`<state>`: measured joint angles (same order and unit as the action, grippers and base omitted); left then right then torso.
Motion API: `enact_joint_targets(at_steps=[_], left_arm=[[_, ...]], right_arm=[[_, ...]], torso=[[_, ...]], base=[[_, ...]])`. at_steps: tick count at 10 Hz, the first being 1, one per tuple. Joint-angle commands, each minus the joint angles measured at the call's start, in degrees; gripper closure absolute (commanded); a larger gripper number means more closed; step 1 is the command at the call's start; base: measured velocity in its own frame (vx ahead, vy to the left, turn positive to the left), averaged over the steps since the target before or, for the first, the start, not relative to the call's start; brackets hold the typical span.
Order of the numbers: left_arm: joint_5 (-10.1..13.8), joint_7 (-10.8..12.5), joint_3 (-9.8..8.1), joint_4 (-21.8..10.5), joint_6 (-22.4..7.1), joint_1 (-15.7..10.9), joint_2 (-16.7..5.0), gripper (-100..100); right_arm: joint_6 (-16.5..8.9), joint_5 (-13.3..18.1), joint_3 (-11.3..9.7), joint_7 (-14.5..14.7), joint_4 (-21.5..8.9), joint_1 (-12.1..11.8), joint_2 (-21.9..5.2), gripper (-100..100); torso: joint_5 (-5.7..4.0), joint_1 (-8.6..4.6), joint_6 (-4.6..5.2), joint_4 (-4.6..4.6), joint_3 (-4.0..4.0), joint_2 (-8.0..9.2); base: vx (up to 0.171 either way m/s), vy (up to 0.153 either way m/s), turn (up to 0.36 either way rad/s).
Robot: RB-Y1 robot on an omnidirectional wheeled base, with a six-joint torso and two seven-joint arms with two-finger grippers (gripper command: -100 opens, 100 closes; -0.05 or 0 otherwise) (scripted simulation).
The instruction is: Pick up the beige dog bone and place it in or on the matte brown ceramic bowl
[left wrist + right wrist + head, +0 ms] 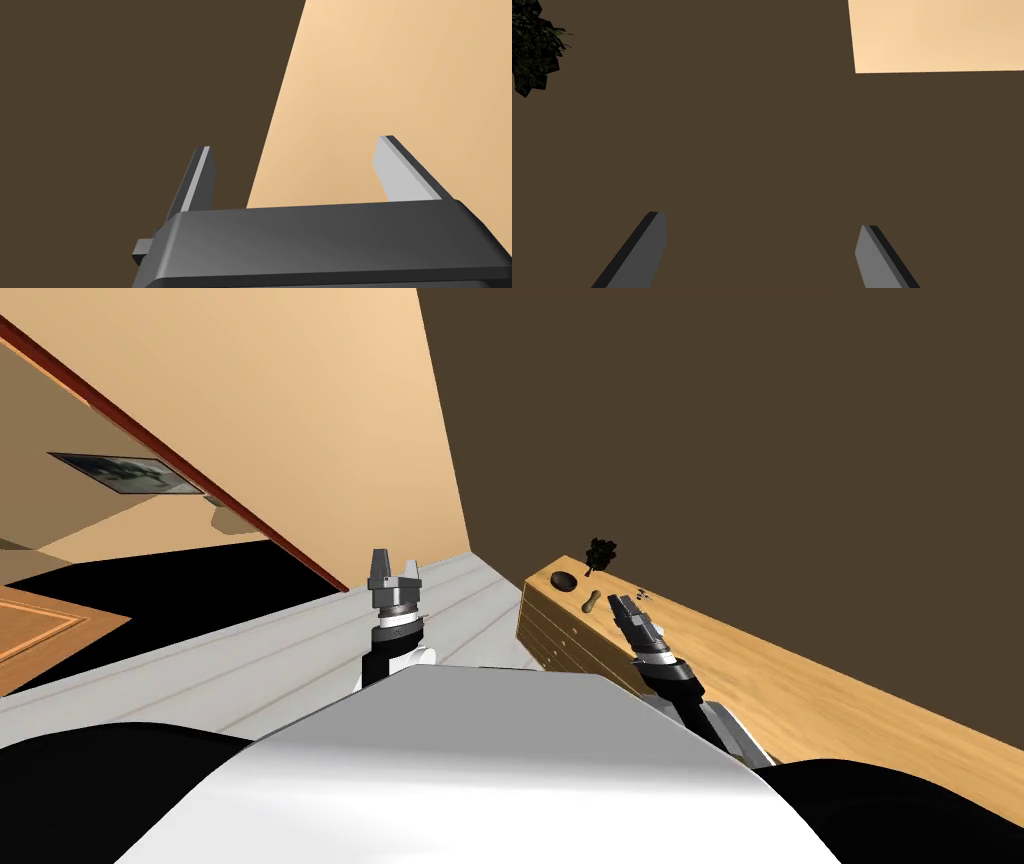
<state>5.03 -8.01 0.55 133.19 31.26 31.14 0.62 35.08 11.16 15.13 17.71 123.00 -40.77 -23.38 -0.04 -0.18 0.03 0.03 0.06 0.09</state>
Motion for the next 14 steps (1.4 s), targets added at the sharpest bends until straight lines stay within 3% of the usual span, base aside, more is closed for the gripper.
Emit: enact_joint_targets(at_steps=[1,2,3,5,6,8,9,14], left_arm=[[0.0,0.0,0.0,0.0,0.0,0.0,0.0,0],[0.0,0.0,0.01,0.0,0.0,0.0,0.0,0],[0.0,0.0,0.0,0.0,0.0,0.0,0.0,0],[0.0,0.0,0.0,0.0,0.0,0.0,0.0,0],[0.0,0.0,0.0,0.0,0.0,0.0,0.0,0],[0.0,0.0,0.0,0.0,0.0,0.0,0.0,0],[0.0,0.0,0.0,0.0,0.0,0.0,0.0,0],[0.0,0.0,0.0,0.0,0.0,0.0,0.0,0]], right_arm=[[1.6,1.9,1.4,1.6,-2.1,-1.9,-2.7,-100],[2.8,3.7,2.6,3.0,-3.7,-3.6,-4.4,-100],[2.8,3.7,2.6,3.0,-3.7,-3.6,-4.9,-100],[5.1,7.5,5.1,5.8,-7.1,-7.1,-8.7,-100],[5.1,7.5,5.1,5.8,-7.1,-7.1,-9.3,-100],[7.2,11.4,7.5,8.7,-10.5,-10.6,-13.0,-100],[7.2,11.6,7.5,8.7,-10.5,-10.6,-13.7,-100],[10.7,20.0,12.1,14.5,-17.4,-17.5,-22.0,-100]], torso=[[0.0,0.0,0.0,0.0,0.0,0.0],[0.0,0.01,-0.04,0.0,0.0,0.0],[0.0,-0.02,-0.03,0.01,0.02,0.05],[0.0,0.0,-0.04,0.0,-0.01,-0.01],[0.0,-0.02,-0.05,0.0,-0.01,-0.02],[-0.01,-0.04,-0.03,-0.01,-0.03,-0.06],[-0.02,-0.08,-0.02,-0.01,-0.02,-0.03],[-0.02,-0.08,-0.03,-0.02,-0.06,-0.11]], base=[[-0.038,-0.012,0.287],[-0.053,-0.022,0.383],[-0.042,-0.024,0.191],[-0.039,-0.011,0.407],[-0.029,-0.024,0.171],[-0.037,-0.025,0.332],[-0.03,-0.024,0.232],[-0.03,-0.026,0.359]])
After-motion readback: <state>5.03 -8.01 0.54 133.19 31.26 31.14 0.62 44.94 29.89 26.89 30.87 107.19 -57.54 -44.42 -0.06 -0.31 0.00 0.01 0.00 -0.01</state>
